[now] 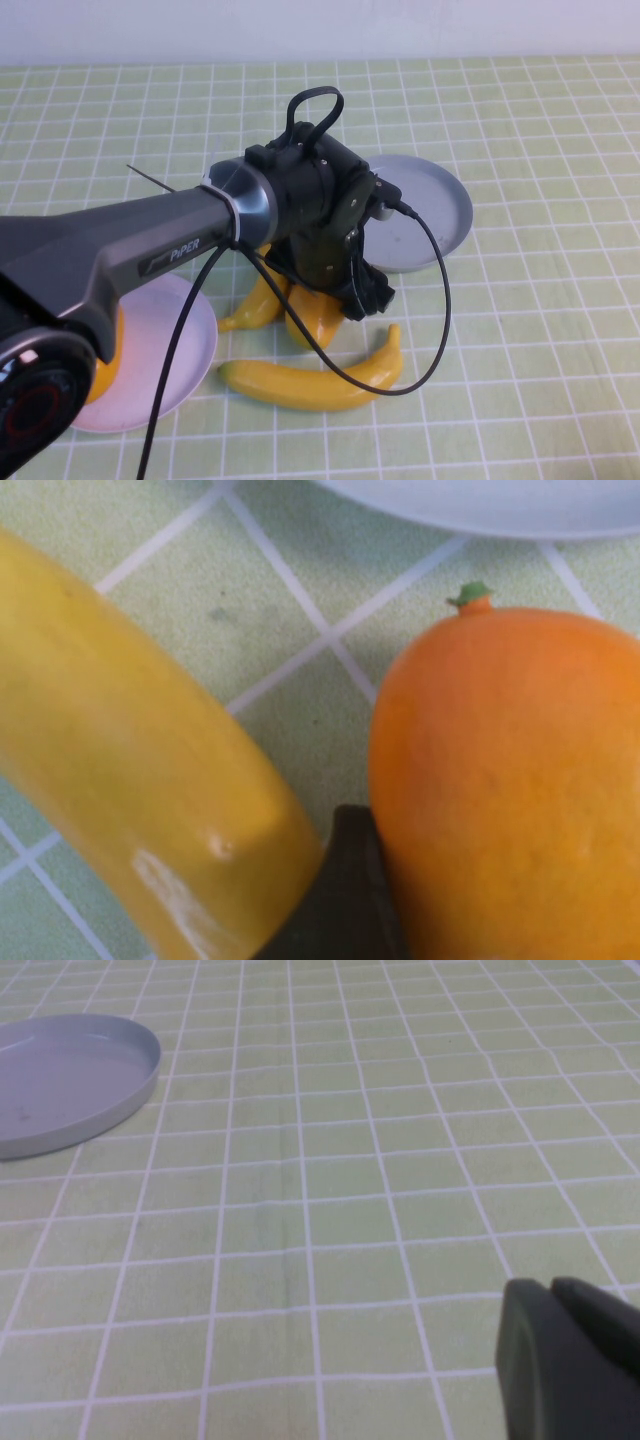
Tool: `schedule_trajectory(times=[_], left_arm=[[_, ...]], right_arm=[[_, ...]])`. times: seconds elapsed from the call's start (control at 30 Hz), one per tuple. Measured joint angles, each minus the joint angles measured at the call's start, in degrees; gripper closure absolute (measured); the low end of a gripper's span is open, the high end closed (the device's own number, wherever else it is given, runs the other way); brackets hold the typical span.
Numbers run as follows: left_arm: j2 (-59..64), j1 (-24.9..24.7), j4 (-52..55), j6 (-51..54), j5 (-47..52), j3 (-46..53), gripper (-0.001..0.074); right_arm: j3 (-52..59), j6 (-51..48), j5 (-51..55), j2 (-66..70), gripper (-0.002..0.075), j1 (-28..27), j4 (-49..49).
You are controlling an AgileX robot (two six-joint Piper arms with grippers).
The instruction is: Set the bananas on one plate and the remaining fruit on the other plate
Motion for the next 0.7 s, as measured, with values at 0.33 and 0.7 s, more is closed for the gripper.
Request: schedule_trajectory(times=[0.33, 0.7], left_arm=[[-3.3, 0.0, 0.0, 0.1, 0.1, 0.0, 0.0163], [-15.9, 0.0, 5.2, -0.2, 15.7, 0.0, 0.0163]], right_arm=[[0.0, 0.0, 0.0, 0.0, 0.0743, 0.0, 0.0], [0.0, 0.0, 0.0, 0.0, 0.0743, 0.0, 0.0]])
